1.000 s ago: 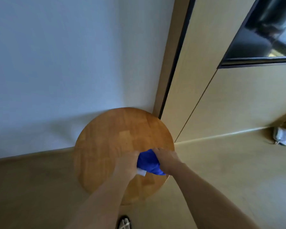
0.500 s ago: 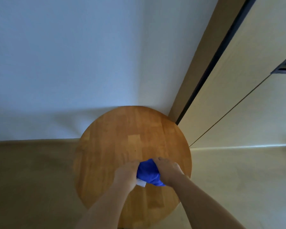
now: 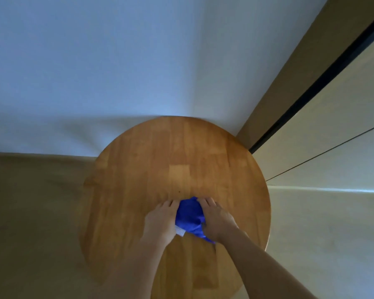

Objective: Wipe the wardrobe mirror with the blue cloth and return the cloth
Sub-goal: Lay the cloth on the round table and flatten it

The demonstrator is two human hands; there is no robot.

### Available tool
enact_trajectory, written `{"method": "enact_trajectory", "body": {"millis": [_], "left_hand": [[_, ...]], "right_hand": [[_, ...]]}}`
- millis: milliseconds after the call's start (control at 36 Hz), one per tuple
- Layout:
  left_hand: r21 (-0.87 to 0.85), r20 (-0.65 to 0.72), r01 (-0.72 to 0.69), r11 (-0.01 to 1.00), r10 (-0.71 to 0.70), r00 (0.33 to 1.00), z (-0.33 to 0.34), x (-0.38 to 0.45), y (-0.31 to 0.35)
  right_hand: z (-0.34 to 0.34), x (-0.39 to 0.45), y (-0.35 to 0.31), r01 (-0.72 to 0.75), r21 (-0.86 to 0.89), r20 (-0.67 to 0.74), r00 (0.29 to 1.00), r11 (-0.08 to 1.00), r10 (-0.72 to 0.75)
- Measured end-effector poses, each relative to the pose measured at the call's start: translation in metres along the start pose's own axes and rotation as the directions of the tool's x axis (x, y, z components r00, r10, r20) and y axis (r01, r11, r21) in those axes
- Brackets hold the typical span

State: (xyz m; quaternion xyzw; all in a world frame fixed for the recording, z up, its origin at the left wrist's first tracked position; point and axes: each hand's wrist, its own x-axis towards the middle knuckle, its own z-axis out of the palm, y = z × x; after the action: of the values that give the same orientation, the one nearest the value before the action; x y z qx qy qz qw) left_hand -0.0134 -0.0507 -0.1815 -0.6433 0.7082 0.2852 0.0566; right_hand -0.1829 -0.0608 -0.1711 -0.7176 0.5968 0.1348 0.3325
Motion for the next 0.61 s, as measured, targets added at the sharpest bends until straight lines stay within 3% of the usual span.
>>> {"method": "enact_trajectory", "body": {"millis": [83,167,222,278,306,361,417,500,611], "left_hand": [[-0.079,0.142,0.021,0.997,-0.009,0.99,0.003,0.009,-0.006],[-0.219,0.298,0.179,0.959,-0.109,0.948,-0.002,0.017,-0.007],[-0.452,0.329,0.316,0.834,-0.173,0.928,-0.004,0.022,-0.007],[-0.642,0.31,0.423,0.64,-0.288,0.906,-0.004,0.024,-0.006],[-0.655,0.269,0.455,0.603,-0.377,0.886,-0.003,0.024,-0.007],[-0.543,0.149,0.549,0.635,-0.57,0.808,-0.002,0.022,-0.008],[-0.527,0.129,0.63,0.571,-0.679,0.723,-0.002,0.019,-0.01],[-0.598,0.313,0.674,0.435,-0.646,0.696,-0.002,0.019,-0.009],[-0.659,0.439,0.695,0.286,-0.604,0.665,-0.004,0.022,-0.007]], "right_hand": [[0.0,0.01,0.004,-0.018,0.125,0.087,0.996,0.992,0.007],[-0.002,0.02,0.006,-0.132,0.316,0.082,0.99,0.94,0.111],[-0.002,0.027,0.005,-0.188,0.349,0.067,0.982,0.918,0.176],[-0.001,0.031,0.005,-0.229,0.387,0.04,0.972,0.893,0.231],[-0.001,0.032,0.004,-0.245,0.393,0.025,0.966,0.886,0.256],[0.0,0.034,0.003,-0.282,0.321,0.0,0.955,0.904,0.298],[0.0,0.035,0.001,-0.302,0.198,-0.005,0.951,0.933,0.309],[-0.001,0.038,0.0,-0.326,0.161,0.051,0.945,0.931,0.322],[-0.006,0.037,0.0,-0.326,0.128,0.093,0.944,0.937,0.316]]}}
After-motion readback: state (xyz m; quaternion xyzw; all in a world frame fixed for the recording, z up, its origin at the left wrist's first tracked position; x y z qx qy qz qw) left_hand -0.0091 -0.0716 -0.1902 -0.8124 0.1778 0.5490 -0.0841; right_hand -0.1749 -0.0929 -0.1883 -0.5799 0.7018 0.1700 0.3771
